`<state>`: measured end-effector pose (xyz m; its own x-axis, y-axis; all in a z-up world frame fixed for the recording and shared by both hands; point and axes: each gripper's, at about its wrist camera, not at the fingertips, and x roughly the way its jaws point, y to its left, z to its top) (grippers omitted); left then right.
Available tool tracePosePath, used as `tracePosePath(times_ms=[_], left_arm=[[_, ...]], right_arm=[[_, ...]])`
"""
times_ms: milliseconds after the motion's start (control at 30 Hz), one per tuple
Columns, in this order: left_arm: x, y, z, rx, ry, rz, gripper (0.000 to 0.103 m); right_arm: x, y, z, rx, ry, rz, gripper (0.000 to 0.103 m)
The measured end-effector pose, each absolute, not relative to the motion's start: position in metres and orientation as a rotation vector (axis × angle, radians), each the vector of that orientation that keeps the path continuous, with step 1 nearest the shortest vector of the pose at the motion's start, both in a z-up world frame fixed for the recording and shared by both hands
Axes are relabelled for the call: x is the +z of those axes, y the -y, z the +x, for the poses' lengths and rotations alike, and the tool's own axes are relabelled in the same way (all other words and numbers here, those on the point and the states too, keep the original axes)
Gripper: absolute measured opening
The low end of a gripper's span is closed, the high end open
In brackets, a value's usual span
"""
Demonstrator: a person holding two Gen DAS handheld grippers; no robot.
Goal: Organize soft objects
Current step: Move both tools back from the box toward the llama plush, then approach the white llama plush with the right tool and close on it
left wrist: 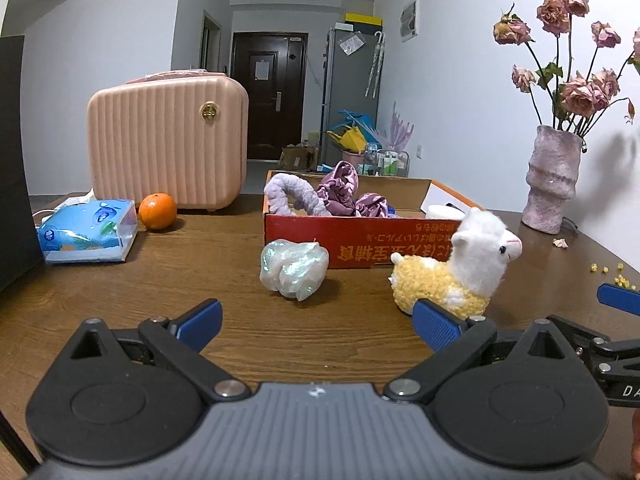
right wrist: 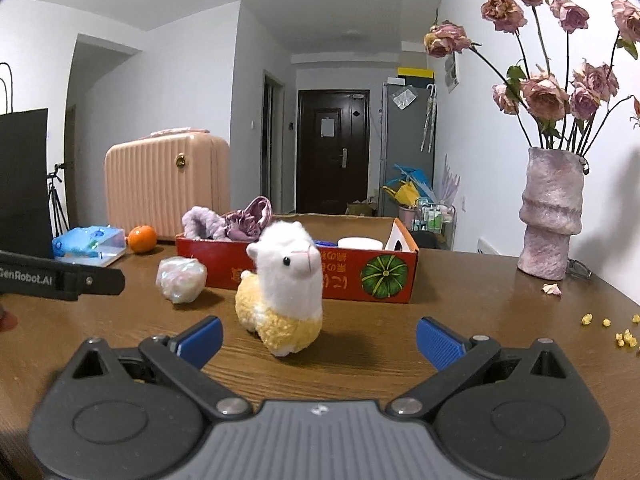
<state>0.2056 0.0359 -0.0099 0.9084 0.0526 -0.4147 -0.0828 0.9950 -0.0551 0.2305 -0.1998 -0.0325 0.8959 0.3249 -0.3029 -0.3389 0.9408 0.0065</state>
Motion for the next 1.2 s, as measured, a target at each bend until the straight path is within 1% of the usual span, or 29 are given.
tracePosePath(times_ms=[767,1200], left_arm=[[-0.013,-0.033,0.209,0.084,-0.433,-0.058,0.103],[-0.005,-0.051,0.212,0.136,-0.407,-0.102,0.103]], right_arm=[[-0.034,0.199,0.235,0.354,-0.321,-0.037,0.103],[-0.044,0.156,0.3,0.353,-0.396,-0.026,0.103]])
